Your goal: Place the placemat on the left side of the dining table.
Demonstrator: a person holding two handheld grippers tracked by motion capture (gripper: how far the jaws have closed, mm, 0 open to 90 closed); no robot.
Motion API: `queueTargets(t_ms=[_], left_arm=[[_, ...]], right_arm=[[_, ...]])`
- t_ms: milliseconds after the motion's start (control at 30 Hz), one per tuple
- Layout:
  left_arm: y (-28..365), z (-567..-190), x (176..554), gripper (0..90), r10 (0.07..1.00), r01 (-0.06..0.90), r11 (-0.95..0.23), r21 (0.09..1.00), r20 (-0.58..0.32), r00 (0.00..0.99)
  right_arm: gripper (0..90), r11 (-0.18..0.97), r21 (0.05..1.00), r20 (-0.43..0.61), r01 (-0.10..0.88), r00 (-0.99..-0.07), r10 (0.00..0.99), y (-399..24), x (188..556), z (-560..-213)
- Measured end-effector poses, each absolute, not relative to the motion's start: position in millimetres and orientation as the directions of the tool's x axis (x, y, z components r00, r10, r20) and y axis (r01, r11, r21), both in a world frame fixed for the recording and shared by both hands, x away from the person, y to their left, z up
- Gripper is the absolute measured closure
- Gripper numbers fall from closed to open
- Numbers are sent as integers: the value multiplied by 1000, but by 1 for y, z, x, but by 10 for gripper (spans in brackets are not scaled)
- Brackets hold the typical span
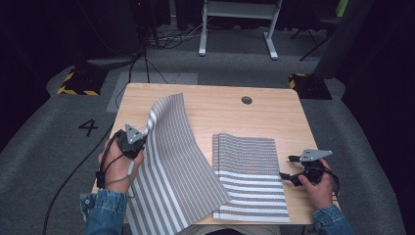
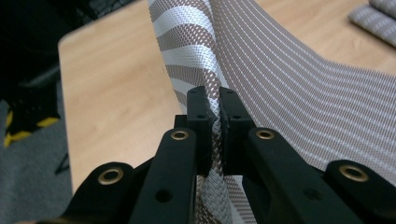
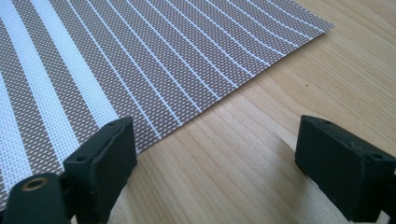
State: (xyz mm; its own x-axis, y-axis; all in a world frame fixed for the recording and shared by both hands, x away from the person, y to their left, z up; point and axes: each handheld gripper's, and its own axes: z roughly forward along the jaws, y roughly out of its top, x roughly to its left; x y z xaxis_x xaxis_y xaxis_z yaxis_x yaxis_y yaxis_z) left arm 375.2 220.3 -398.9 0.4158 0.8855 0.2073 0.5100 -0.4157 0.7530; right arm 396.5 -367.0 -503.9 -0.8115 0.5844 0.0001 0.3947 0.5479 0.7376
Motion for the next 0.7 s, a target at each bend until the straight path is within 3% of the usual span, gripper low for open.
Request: queueTargets(t_ms=[167, 200, 233, 267, 300, 367, 700], left_arm=[[217, -386, 415, 817, 874, 441, -443, 780, 265, 408], [215, -387, 427, 632, 892, 379, -406, 832, 269, 364], [215, -387, 427, 540, 892, 379, -406, 832, 269, 364], [214, -389, 432, 540, 906, 358, -366, 859, 240, 350], [212, -391, 433, 449, 917, 354, -332, 874, 211, 338], [208, -397, 431, 365, 923, 365, -317, 875, 195, 333], [188, -424, 381, 331, 898, 501, -285, 818, 44, 438]], right_arm=[[128, 548, 738, 0, 395, -812, 584, -367, 397, -504], [128, 548, 738, 0, 395, -812, 584, -367, 396, -504], [128, 548, 738, 0, 395, -812, 584, -367, 396, -504], [128, 548, 738, 0, 394, -812, 584, -367, 397, -504], [128, 548, 738, 0, 394, -812, 584, -367, 397, -504], [128, 548, 738, 0, 394, -812, 584, -367, 397, -504], [128, 548, 738, 0, 394, -812, 584, -367, 396, -504]])
